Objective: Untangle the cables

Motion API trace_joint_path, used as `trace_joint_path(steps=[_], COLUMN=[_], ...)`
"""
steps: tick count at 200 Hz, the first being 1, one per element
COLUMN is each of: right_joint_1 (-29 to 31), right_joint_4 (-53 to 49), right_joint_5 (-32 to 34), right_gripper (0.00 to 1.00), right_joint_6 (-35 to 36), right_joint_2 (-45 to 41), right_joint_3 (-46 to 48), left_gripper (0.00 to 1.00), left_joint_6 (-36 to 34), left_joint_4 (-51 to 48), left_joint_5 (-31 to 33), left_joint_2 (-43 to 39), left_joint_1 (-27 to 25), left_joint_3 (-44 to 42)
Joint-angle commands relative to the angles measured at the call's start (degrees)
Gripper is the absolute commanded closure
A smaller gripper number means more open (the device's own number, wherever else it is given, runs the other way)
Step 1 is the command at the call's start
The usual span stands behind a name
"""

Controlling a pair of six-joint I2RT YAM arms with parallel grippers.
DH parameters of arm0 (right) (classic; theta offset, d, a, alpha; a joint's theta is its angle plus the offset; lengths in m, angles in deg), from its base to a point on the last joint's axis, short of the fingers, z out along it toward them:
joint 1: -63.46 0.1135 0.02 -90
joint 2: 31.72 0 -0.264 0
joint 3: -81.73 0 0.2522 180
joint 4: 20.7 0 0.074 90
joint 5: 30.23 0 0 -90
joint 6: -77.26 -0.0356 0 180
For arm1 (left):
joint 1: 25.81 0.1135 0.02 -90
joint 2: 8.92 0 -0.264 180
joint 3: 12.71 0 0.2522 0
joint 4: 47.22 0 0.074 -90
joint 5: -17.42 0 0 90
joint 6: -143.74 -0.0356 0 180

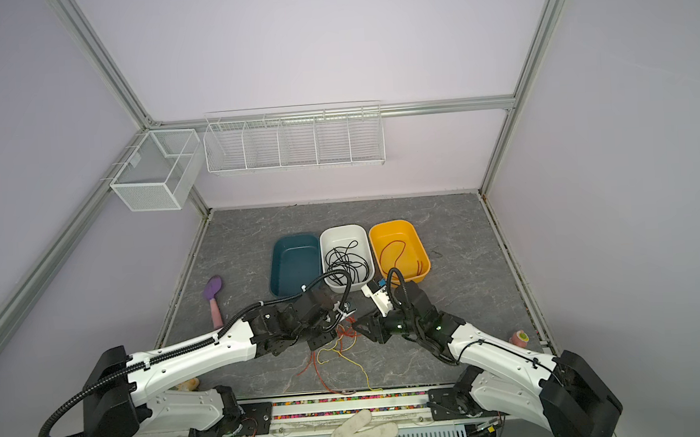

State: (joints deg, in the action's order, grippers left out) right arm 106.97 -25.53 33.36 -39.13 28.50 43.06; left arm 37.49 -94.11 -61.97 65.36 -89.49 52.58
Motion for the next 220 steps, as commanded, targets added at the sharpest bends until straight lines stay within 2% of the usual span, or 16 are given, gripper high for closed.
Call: trace_joint_path(steps=[1,21,42,75,137,186,220], right_joint_1=[0.6,0.7,0.7,0.5,-1.6,-6.0,-7.7], right_joint_4=[1.5,0.0,-4.0,-11.5,-27.7,-34.5,-35.5], right_joint_5=[1.0,2.9,7.0,15.6,29.7,28.5,27.7], right_gripper=[0.73,0.86,0.93,0.94,0.94,0.94,0.94], right_joint_6=[1.1,1.2,1.8,1.9,-0.2,-1.4,-1.1], right_joint_2=[0.7,0.0,-2.2,-8.5,-16.3,-18.3,-16.7], right_joint_3=[0.6,0.4,-0.4,-1.8,-8.5,-13.4,-12.6], left_gripper=[1.00,1.00,1.00,1.00,1.00,1.00,1.00], left_joint_6=[0.5,0.5,0.3,-0.3,-0.7,0.5,1.7], left_joint_4=[-0.9,-0.6,-0.6,-1.4,-1.6,-2.4,0.2], left_joint_5=[-0.9,-0.9,-1.2,-3.4,-3.2,-0.4,-0.4], left_joint_2=[-1.8,-2.5,-3.2,-4.1,-5.5,-6.6,-15.2], left_joint_1=[-0.2,-0.2,-0.2,-0.2,-0.2,-0.2,-0.1], left_joint_3=[0.7,0.4,0.1,0.0,-0.7,0.5,-0.9])
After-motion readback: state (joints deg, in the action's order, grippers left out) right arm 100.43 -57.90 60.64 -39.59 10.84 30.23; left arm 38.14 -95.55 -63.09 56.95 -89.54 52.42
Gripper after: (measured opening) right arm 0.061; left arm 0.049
